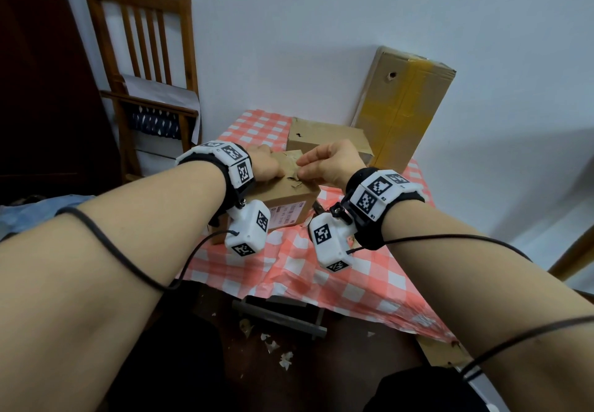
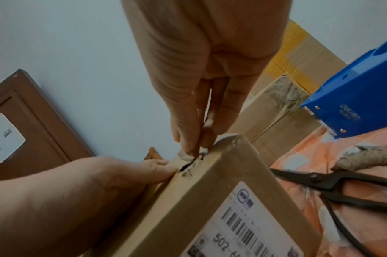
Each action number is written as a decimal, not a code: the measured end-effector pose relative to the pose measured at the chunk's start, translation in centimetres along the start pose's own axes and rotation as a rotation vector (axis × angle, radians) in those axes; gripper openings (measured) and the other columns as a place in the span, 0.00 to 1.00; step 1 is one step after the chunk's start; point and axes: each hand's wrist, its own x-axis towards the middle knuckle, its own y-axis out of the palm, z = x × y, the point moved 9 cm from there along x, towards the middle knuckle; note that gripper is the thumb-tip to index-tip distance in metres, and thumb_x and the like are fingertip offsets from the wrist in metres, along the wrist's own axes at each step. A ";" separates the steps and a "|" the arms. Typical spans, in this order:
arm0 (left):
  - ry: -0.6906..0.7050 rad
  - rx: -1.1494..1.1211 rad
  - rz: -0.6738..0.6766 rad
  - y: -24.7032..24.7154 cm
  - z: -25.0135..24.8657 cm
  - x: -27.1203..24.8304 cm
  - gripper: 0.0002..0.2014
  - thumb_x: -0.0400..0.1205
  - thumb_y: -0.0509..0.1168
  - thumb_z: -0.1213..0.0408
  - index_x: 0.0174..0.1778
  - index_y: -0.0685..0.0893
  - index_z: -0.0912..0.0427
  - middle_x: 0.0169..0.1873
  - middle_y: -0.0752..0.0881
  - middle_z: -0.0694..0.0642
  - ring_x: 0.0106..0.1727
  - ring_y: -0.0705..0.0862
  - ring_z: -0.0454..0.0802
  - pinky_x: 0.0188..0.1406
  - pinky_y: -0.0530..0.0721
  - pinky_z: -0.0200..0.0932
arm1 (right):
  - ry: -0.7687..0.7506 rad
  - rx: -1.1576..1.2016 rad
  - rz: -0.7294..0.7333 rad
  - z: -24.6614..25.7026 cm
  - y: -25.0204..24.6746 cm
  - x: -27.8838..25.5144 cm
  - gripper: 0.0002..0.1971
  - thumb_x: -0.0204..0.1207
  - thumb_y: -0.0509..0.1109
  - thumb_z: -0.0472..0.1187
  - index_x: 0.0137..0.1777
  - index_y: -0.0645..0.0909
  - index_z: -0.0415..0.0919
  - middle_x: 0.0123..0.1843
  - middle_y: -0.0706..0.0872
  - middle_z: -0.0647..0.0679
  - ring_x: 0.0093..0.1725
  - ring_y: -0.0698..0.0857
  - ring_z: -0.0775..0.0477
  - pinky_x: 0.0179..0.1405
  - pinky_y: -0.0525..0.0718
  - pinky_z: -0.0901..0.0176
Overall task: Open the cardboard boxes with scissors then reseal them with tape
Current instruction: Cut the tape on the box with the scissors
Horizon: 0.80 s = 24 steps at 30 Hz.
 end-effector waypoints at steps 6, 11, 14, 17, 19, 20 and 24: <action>0.013 0.021 -0.007 -0.1 0.1 0.0 0.31 0.80 0.66 0.51 0.77 0.68 0.60 0.69 0.75 0.62 0.69 0.74 0.59 0.61 0.72 0.48 | -0.007 -0.002 -0.007 0.2 -0.1 0.0 0.09 0.67 0.77 0.24 0.45 0.86 0.34 0.47 0.89 0.32 0.45 0.89 0.41 0.52 0.89 0.50; 0.009 0.015 0.033 0.3 0.4 0.2 0.45 0.72 0.70 0.38 0.80 0.63 0.57 0.73 0.71 0.59 0.72 0.70 0.59 0.70 0.71 0.56 | 0.034 0.080 -0.049 -0.4 -0.9 0.2 0.08 0.71 0.72 0.22 0.41 0.83 0.35 0.34 0.87 0.39 0.27 0.87 0.52 0.33 0.88 0.63; 0.016 0.015 0.032 0.4 0.4 0.3 0.47 0.69 0.71 0.35 0.79 0.64 0.56 0.72 0.71 0.59 0.71 0.71 0.59 0.71 0.70 0.58 | 0.069 0.152 -0.079 -0.9 -1.6 0.0 0.08 0.72 0.68 0.20 0.39 0.84 0.32 0.30 0.86 0.40 0.23 0.85 0.54 0.28 0.87 0.65; 0.019 0.007 0.039 0.4 0.4 0.4 0.47 0.69 0.72 0.36 0.78 0.65 0.57 0.71 0.72 0.59 0.70 0.72 0.58 0.70 0.72 0.57 | 0.109 0.193 -0.061 -1.3 -1.6 0.0 0.09 0.73 0.66 0.19 0.40 0.84 0.29 0.27 0.86 0.41 0.22 0.85 0.53 0.27 0.87 0.65; 0.027 0.005 0.040 0.4 0.4 0.3 0.46 0.69 0.72 0.36 0.78 0.65 0.58 0.72 0.72 0.59 0.70 0.71 0.58 0.70 0.71 0.56 | 0.125 0.217 -0.036 -1.4 -1.3 0.0 0.09 0.75 0.64 0.18 0.40 0.82 0.29 0.28 0.84 0.39 0.21 0.84 0.53 0.26 0.86 0.65; 0.029 0.004 0.041 0.4 0.4 0.3 0.47 0.69 0.72 0.36 0.79 0.64 0.58 0.72 0.72 0.59 0.70 0.71 0.58 0.70 0.71 0.55 | 0.127 0.223 -0.023 -1.4 -1.1 0.0 0.10 0.76 0.63 0.18 0.40 0.81 0.29 0.29 0.83 0.39 0.20 0.84 0.53 0.25 0.85 0.65; 0.034 -0.026 0.060 0.5 0.4 0.3 0.48 0.67 0.74 0.36 0.78 0.65 0.57 0.69 0.74 0.57 0.67 0.73 0.56 0.67 0.73 0.52 | 0.121 0.205 0.018 -1.3 -0.4 0.2 0.10 0.78 0.61 0.20 0.39 0.78 0.31 0.31 0.81 0.39 0.22 0.81 0.52 0.25 0.84 0.65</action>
